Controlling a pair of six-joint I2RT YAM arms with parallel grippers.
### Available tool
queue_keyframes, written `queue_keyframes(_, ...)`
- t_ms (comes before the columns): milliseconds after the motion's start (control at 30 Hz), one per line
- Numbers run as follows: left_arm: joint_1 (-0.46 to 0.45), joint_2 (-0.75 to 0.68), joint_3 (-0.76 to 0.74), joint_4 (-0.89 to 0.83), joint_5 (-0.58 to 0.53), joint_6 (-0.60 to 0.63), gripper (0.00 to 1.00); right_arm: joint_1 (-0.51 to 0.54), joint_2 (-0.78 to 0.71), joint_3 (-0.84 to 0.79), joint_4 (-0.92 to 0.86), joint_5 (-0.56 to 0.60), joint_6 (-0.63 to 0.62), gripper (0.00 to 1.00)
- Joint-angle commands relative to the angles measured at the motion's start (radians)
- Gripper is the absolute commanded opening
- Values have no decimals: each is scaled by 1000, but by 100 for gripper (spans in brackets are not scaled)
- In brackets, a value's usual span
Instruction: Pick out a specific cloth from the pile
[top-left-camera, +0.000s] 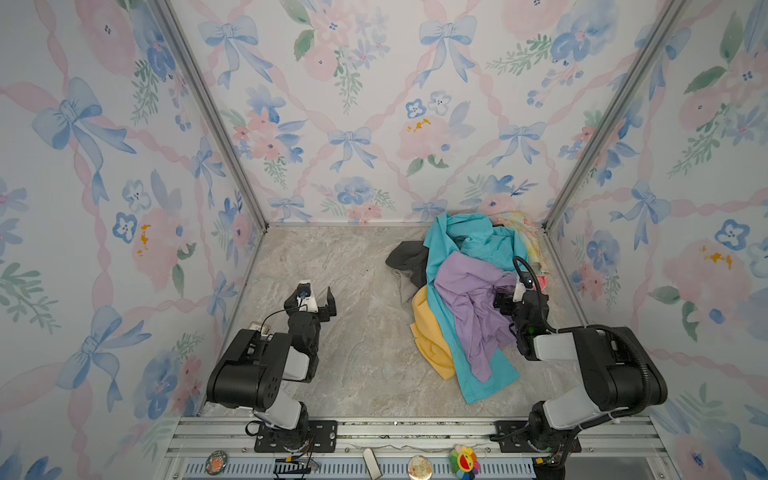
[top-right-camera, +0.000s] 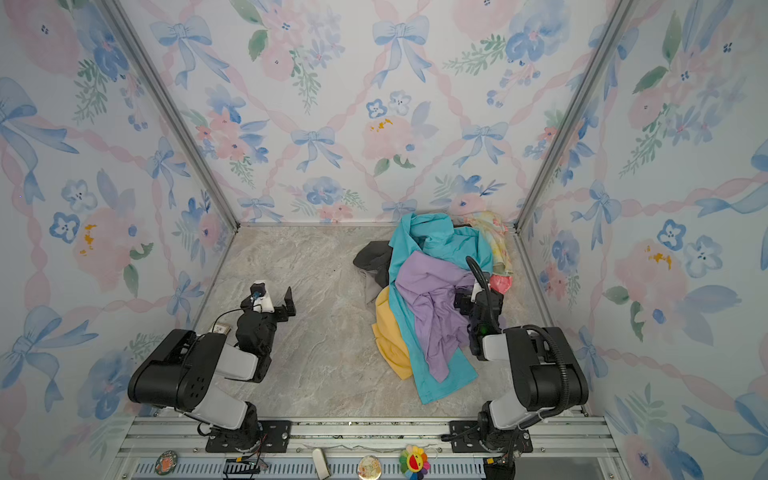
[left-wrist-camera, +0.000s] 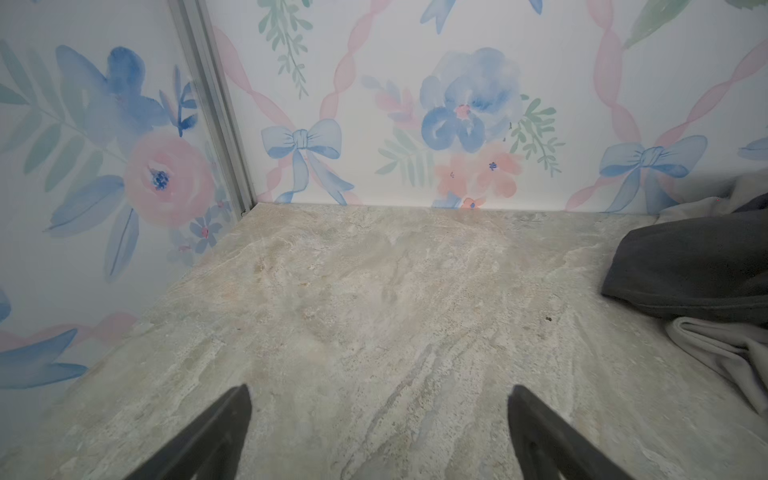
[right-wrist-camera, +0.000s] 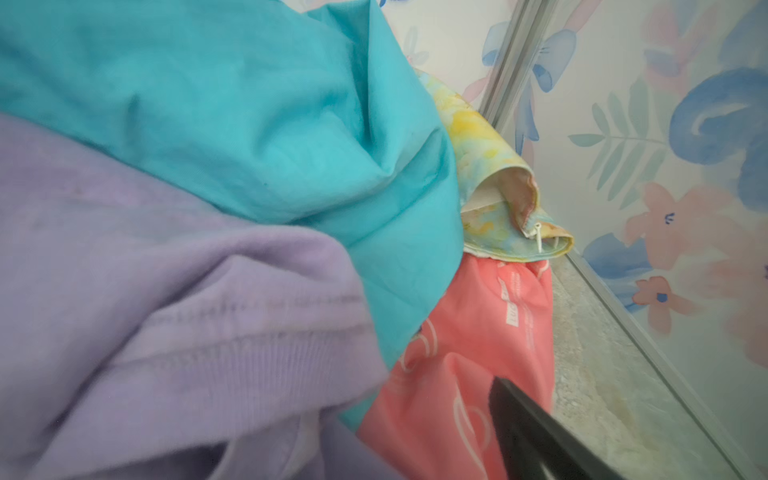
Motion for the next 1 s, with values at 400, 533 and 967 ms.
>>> queue_keyframes(400,-1,0,14,-1,1,11,98,6,-8,12,-8,-25,7,97)
queue_keyframes(533,-1,0,13,-1,-9,8,98,6,-8,12,-8,-24,8,97)
queue_keyframes(967,-17,2,17,-5,-72,0,98,-5,-10,12,-10,-46,15,97)
